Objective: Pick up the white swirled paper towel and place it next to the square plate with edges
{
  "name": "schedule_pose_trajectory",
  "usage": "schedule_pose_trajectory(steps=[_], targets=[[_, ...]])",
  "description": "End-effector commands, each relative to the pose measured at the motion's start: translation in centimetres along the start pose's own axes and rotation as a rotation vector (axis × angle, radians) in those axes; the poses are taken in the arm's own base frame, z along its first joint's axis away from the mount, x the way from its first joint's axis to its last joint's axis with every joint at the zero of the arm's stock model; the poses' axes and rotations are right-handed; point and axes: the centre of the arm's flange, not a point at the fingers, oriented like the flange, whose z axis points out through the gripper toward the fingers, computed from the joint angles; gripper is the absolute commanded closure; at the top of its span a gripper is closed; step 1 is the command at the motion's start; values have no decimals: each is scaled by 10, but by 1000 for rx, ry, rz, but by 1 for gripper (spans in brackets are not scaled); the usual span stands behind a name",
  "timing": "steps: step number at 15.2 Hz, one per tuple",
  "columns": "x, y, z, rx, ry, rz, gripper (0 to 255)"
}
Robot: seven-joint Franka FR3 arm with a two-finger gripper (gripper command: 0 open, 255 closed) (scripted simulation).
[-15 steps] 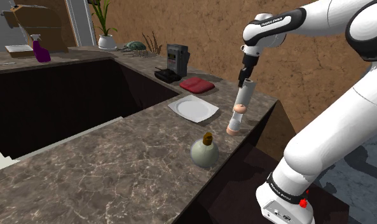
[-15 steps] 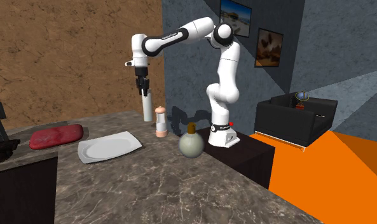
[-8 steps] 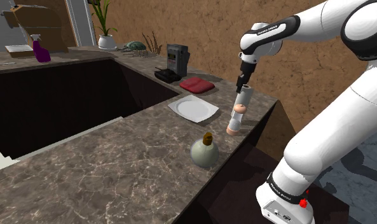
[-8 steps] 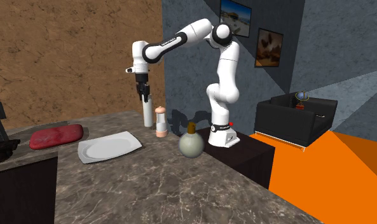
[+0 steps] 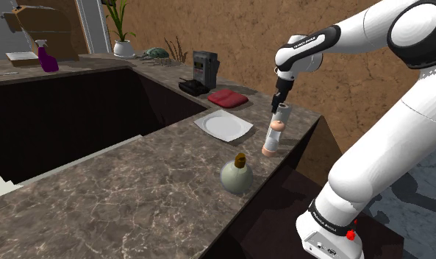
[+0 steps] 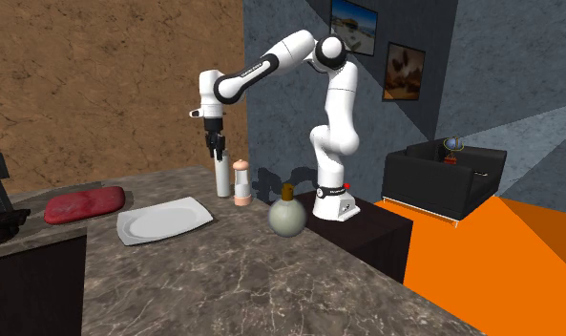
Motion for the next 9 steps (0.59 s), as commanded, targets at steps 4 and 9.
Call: schedule_pose_trajectory(steps=[4, 9], targets=[[0, 0, 1, 0, 0, 0, 255], [0, 0, 1, 0, 0, 0, 0]])
